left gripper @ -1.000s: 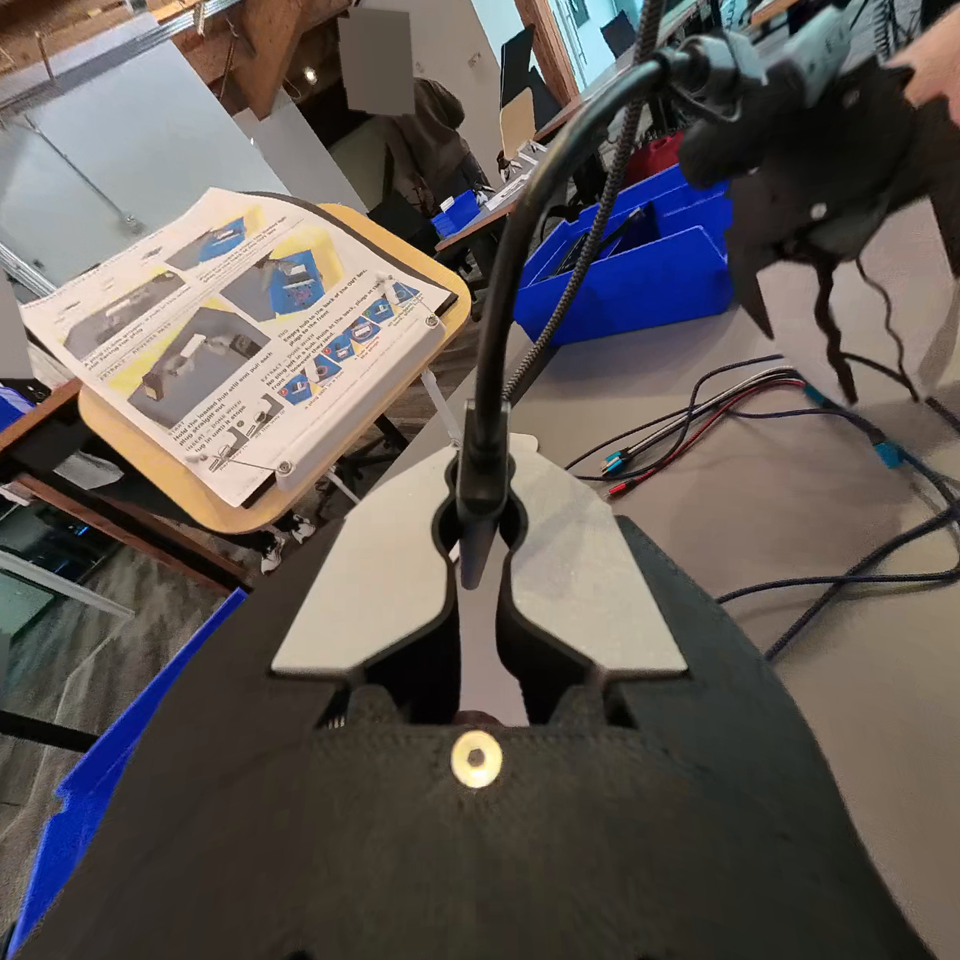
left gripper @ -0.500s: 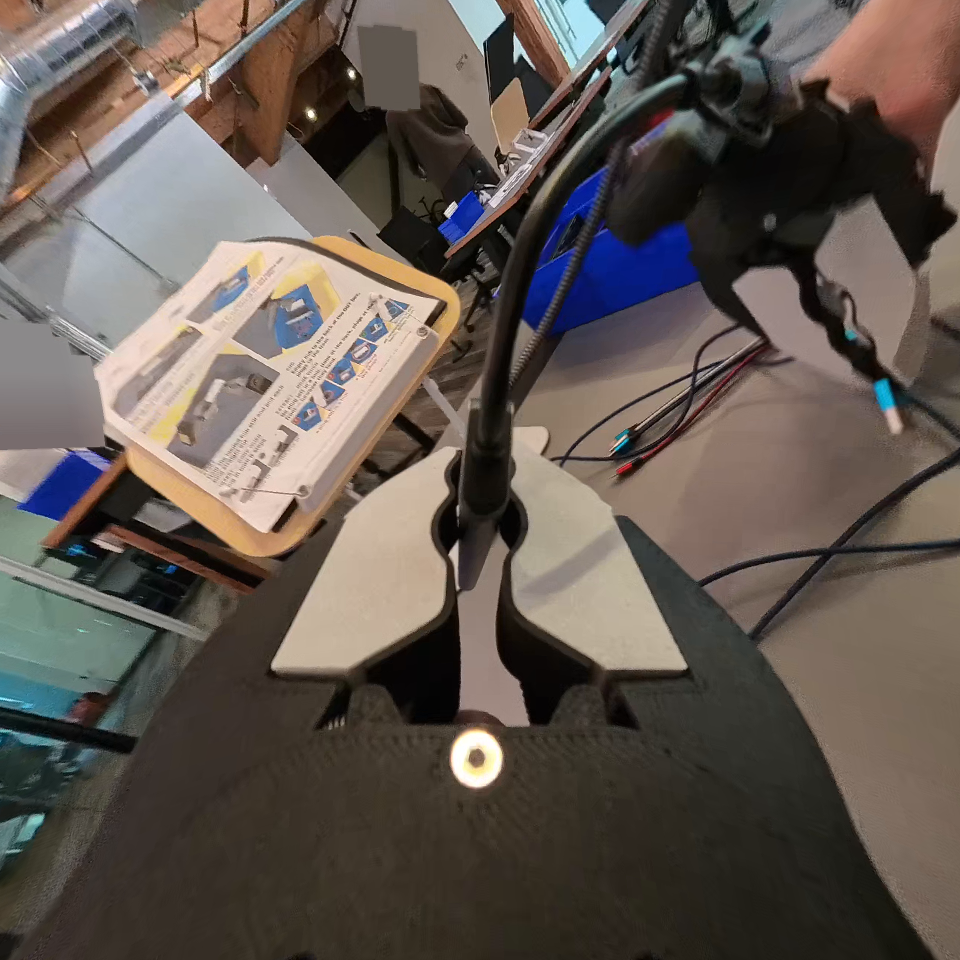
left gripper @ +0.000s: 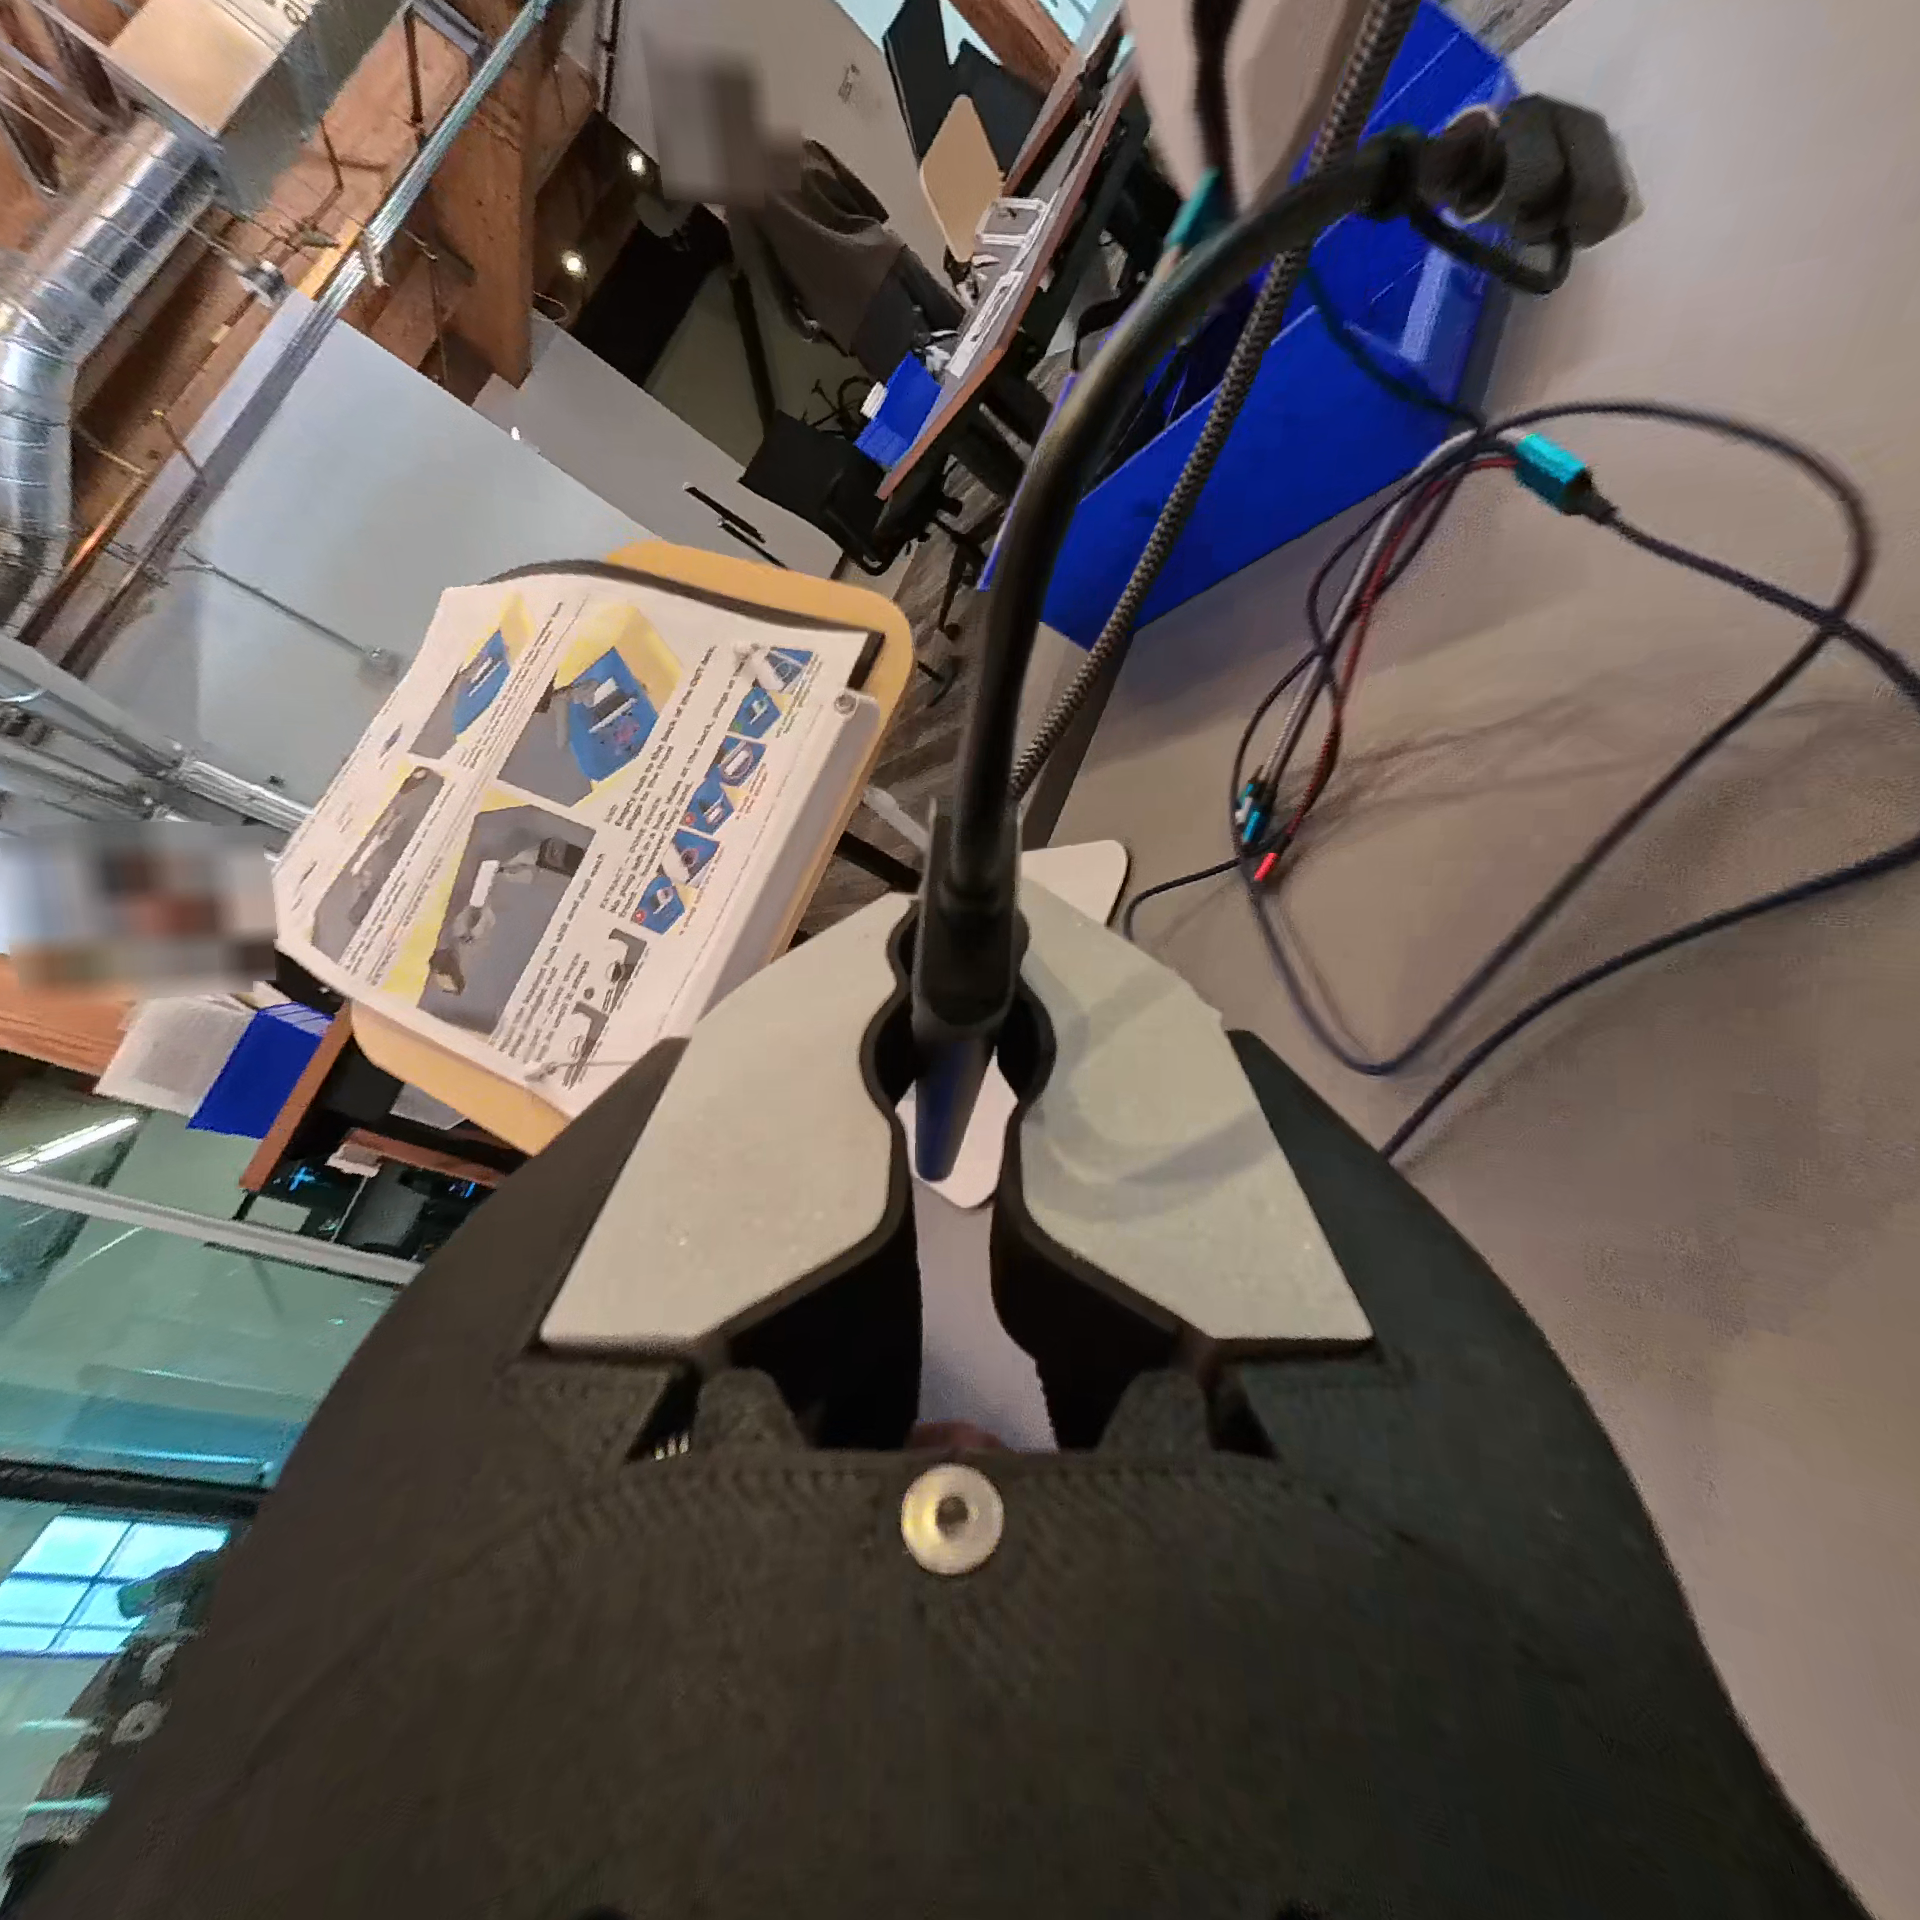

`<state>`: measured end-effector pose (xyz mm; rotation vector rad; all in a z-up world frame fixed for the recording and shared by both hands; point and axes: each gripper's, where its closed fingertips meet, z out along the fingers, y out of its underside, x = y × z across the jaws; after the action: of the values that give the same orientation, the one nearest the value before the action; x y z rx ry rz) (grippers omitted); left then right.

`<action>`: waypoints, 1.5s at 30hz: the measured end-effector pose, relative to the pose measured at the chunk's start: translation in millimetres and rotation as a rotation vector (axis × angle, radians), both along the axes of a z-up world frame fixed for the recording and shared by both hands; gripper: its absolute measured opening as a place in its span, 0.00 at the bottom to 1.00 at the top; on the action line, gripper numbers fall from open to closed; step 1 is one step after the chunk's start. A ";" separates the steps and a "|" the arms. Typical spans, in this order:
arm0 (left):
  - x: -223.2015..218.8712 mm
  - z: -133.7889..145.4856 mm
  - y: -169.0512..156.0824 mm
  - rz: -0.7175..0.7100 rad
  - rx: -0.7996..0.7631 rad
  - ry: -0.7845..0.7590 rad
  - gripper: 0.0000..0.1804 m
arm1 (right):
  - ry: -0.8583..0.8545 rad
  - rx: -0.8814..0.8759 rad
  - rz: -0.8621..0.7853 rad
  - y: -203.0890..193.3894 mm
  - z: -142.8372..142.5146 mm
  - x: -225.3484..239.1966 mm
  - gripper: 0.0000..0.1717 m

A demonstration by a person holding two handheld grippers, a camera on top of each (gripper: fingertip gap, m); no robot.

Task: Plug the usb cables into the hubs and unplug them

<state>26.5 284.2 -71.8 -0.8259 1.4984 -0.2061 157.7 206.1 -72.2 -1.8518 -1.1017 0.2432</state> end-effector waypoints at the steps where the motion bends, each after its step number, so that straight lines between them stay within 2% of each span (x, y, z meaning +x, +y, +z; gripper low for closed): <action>1: 2.7 0.8 -3.5 -0.013 -0.004 0.008 0.06 | -0.041 0.056 0.009 2.6 7.6 -8.4 0.03; 6: 14.7 9.4 -23.3 -0.087 -0.035 0.022 0.06 | -0.157 0.207 0.097 14.9 23.8 -51.3 0.03; 15: 32.1 3.5 -42.4 -0.163 -0.112 0.103 0.06 | -0.248 0.240 0.275 18.5 10.5 -92.4 0.02; 25: 36.2 -0.1 -49.1 -0.203 -0.141 0.150 0.06 | -0.307 0.263 0.337 15.2 5.8 -91.7 0.02; 29: 34.7 6.3 -59.9 -0.286 -0.241 0.146 0.06 | -0.304 0.330 0.401 6.9 11.4 -93.7 0.02; 34: 32.7 14.7 -66.3 -0.357 -0.359 0.128 0.06 | -0.325 0.379 0.386 4.6 18.3 -93.7 0.02; 45: 33.7 11.6 -70.9 -0.371 -0.365 0.168 0.06 | -0.343 0.387 0.402 -4.7 18.8 -95.6 0.02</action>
<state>60.3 213.2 -60.2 -0.8606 1.7968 -0.7181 62.1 201.4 -53.4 -1.3446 -1.6315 -0.0633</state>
